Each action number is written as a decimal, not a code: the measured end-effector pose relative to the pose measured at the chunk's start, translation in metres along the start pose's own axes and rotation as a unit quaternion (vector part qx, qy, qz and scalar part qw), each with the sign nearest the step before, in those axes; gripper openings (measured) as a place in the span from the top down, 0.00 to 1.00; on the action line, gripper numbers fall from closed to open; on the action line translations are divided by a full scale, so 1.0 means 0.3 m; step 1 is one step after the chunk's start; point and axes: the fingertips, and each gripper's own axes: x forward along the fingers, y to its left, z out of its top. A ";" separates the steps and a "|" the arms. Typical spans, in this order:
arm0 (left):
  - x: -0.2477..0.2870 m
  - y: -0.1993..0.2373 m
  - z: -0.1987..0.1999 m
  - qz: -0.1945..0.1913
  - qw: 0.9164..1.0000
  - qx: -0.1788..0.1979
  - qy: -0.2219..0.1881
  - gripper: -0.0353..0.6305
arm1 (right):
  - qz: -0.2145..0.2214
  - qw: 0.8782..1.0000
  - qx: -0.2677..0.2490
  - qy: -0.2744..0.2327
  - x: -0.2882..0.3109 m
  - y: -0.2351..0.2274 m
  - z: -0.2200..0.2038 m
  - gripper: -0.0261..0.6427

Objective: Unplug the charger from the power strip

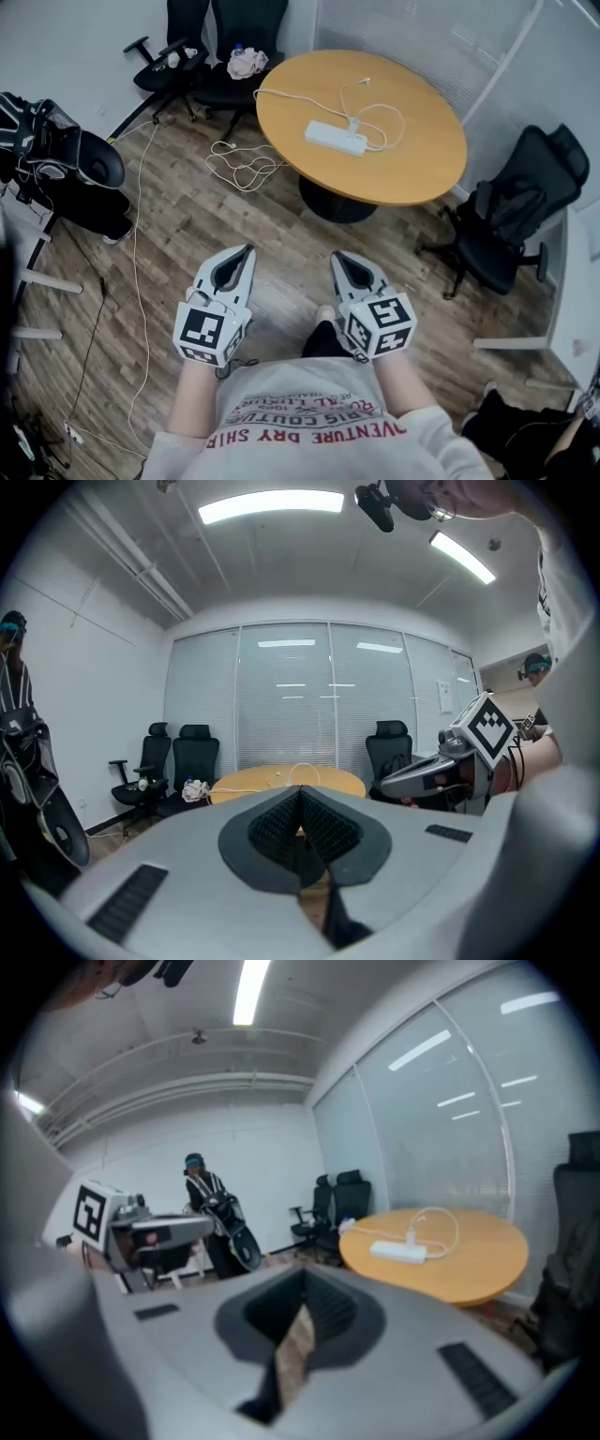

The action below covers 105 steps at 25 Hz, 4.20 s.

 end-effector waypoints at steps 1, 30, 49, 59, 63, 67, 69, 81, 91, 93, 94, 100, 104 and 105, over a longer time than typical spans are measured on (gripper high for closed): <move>0.047 0.006 0.023 0.007 1.000 -0.001 -0.005 0.90 | 0.004 1.000 -0.005 -0.002 0.021 -0.044 0.030 0.92; 1.199 0.152 0.128 -0.102 0.995 -0.017 -0.005 0.90 | -0.083 0.996 0.018 0.030 0.549 -0.934 0.294 0.92; 1.803 0.379 -0.219 -0.305 0.944 -0.016 0.125 0.90 | -0.193 0.969 0.113 0.101 1.052 -1.185 0.170 0.92; 1.840 0.316 -0.583 -0.360 0.899 0.015 0.248 0.90 | -0.193 0.956 0.148 0.167 1.143 -1.222 -0.026 0.92; 1.865 0.289 -0.657 -0.361 0.886 0.051 0.287 0.90 | -0.194 0.952 0.145 0.188 1.178 -1.224 -0.063 0.91; 1.874 0.284 -0.712 -0.358 0.874 0.065 0.323 0.90 | -0.196 0.948 0.142 0.207 1.216 -1.221 -0.093 0.73; 1.874 0.282 -0.720 -0.359 0.869 0.070 0.333 0.90 | -0.206 0.945 0.140 0.210 1.230 -1.235 -0.094 0.71; 1.879 0.272 -0.712 -0.380 0.861 0.048 0.336 0.90 | -0.251 0.921 0.183 0.235 1.312 -1.322 -0.146 0.68; 1.877 0.274 -0.719 -0.374 0.862 0.057 0.337 0.90 | -0.278 0.912 0.182 0.242 1.313 -1.327 -0.153 0.72; 1.880 0.273 -0.718 -0.372 0.863 0.056 0.336 0.90 | -0.284 0.910 0.174 0.245 1.310 -1.325 -0.146 0.72; 1.880 0.274 -0.719 -0.371 0.863 0.056 0.338 0.90 | -0.286 0.911 0.171 0.243 1.307 -1.323 -0.137 0.72; 1.880 0.278 -0.724 -0.371 0.861 0.051 0.344 0.90 | -0.280 0.920 0.162 0.222 1.302 -1.299 -0.069 0.72; 1.883 0.277 -0.730 -0.372 0.860 0.048 0.345 0.90 | -0.279 0.921 0.168 0.215 1.276 -1.298 -0.057 0.72; 1.884 0.278 -0.728 -0.373 0.860 0.044 0.347 0.90 | -0.278 0.922 0.167 0.210 1.267 -1.296 -0.045 0.72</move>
